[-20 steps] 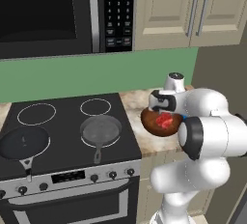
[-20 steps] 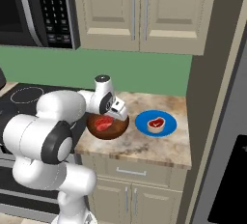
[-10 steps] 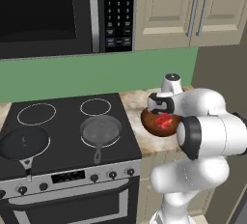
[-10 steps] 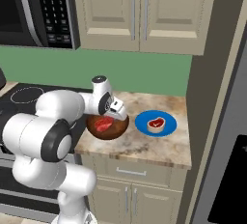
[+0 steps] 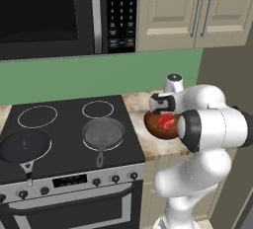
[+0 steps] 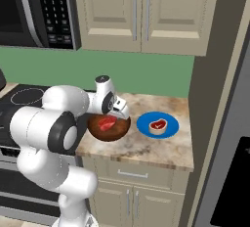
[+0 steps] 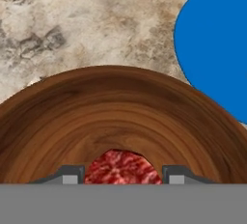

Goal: Place one of the steaks on the plate and the other in the bowl. Then place the bowl in the fridge.

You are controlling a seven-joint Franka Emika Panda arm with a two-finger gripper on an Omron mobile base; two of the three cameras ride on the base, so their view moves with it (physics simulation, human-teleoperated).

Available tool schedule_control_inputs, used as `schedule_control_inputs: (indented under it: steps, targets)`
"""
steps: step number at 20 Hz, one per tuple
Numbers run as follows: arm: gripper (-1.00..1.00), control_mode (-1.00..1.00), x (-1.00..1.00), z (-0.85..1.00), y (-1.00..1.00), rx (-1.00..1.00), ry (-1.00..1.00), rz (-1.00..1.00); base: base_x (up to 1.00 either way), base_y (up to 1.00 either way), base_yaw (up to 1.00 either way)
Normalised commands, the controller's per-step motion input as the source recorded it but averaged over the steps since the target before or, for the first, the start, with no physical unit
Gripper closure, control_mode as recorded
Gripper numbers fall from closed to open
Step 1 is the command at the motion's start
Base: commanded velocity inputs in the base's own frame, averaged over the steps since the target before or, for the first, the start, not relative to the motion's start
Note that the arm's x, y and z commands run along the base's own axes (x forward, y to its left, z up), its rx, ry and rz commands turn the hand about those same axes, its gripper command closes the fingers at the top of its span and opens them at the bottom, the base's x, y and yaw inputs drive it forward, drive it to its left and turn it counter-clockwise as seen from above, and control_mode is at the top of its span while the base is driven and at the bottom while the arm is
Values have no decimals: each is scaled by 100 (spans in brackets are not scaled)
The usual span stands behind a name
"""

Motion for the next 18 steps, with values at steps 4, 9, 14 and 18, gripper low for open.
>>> schedule_control_inputs:
  steps: [4,9,14,18]
  targets:
    - [100,-100,1,0,0,0,0,0,0,0,0]
    - [-100,-100,0,0,0,0,0,0,0,0,0]
    - [-100,-100,0,0,0,0,0,0,0,0,0]
    - [-100,-100,0,0,0,0,0,0,0,0,0]
